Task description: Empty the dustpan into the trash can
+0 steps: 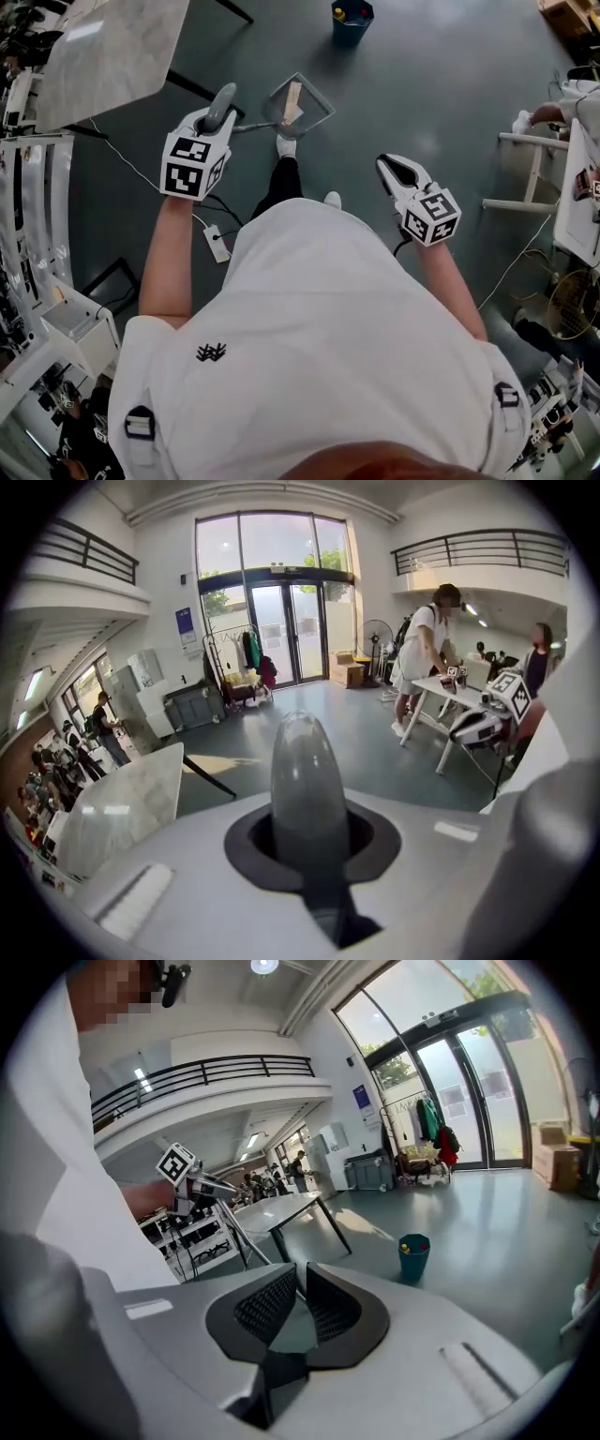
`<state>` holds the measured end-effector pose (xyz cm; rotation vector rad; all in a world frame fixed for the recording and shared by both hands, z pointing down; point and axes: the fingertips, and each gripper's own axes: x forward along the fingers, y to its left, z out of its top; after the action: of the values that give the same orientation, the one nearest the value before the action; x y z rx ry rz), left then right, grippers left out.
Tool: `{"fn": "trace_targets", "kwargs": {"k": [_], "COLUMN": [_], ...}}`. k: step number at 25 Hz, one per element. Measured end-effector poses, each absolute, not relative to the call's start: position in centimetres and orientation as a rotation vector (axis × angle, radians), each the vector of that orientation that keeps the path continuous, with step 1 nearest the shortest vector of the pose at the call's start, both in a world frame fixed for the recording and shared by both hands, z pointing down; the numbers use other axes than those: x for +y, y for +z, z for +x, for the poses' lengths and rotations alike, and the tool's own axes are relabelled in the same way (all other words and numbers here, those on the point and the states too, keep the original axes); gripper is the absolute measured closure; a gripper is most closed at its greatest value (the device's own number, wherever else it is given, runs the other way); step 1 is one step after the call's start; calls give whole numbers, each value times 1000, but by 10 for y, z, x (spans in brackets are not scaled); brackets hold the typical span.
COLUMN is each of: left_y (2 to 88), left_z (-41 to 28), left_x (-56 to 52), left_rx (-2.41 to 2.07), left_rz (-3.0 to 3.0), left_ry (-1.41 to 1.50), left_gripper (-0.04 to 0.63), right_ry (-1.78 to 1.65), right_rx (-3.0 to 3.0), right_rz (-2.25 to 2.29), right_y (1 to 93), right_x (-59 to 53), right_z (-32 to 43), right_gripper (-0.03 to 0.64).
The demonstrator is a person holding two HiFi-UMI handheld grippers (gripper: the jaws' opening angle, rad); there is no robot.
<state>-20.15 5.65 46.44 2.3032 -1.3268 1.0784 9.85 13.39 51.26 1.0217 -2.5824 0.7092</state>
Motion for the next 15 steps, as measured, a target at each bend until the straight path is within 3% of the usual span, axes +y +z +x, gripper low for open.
{"fn": "trace_targets", "kwargs": {"k": [15], "left_y": [465], "left_z": [-211], "left_x": [-226], "left_rx": [-1069], "left_rz": [2516], "left_ry": [1109], "left_gripper": [514], "right_ry": [701], "right_rx": [-2377], "right_rz": [1483], "right_y": [488], "right_x": [-41], "right_z": [76], "right_gripper": [537]}}
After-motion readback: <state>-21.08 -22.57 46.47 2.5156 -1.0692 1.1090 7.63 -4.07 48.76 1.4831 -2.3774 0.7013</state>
